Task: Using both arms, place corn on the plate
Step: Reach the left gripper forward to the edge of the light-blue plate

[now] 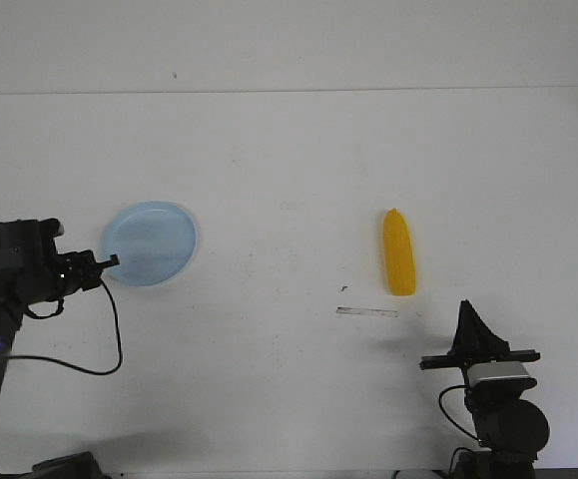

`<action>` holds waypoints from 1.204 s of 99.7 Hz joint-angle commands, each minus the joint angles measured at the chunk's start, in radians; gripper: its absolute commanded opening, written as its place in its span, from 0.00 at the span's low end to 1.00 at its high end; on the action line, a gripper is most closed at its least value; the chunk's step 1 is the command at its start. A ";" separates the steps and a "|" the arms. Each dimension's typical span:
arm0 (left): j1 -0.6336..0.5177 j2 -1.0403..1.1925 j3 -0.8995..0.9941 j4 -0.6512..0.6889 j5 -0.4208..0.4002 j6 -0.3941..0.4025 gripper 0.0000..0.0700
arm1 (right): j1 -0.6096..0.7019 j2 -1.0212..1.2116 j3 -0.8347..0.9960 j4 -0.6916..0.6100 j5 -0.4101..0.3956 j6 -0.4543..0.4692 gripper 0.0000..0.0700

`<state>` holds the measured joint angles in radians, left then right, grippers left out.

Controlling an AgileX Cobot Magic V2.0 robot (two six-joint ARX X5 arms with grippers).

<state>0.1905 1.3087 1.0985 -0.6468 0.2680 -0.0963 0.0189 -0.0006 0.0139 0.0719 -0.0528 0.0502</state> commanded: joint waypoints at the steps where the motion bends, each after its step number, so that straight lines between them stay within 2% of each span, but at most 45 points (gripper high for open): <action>1: 0.022 0.059 0.057 -0.038 0.007 0.000 0.00 | 0.000 0.002 -0.001 0.010 0.000 0.013 0.02; 23: 0.097 0.250 0.212 -0.100 0.045 0.000 0.00 | 0.000 0.002 -0.001 0.010 0.000 0.013 0.02; 40: 0.114 0.417 0.351 -0.178 0.048 -0.030 0.02 | 0.000 0.002 -0.001 0.010 0.000 0.013 0.02; 47: 0.114 0.472 0.389 -0.200 0.048 -0.030 0.12 | 0.000 0.002 -0.001 0.010 0.000 0.013 0.02; 56: 0.114 0.529 0.412 -0.201 0.048 -0.029 0.35 | 0.000 0.002 -0.001 0.010 0.000 0.013 0.02; 63: 0.114 0.560 0.415 -0.203 0.053 -0.029 0.44 | 0.000 0.002 -0.001 0.010 0.000 0.013 0.02; 84: 0.114 0.603 0.415 -0.183 0.169 -0.014 0.45 | 0.000 0.002 -0.001 0.010 0.000 0.013 0.02; 120: 0.108 0.639 0.415 -0.157 0.182 -0.018 0.45 | 0.000 0.002 -0.001 0.010 0.000 0.013 0.02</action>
<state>0.2993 1.9091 1.4895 -0.8001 0.4400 -0.1200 0.0185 -0.0002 0.0139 0.0719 -0.0528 0.0502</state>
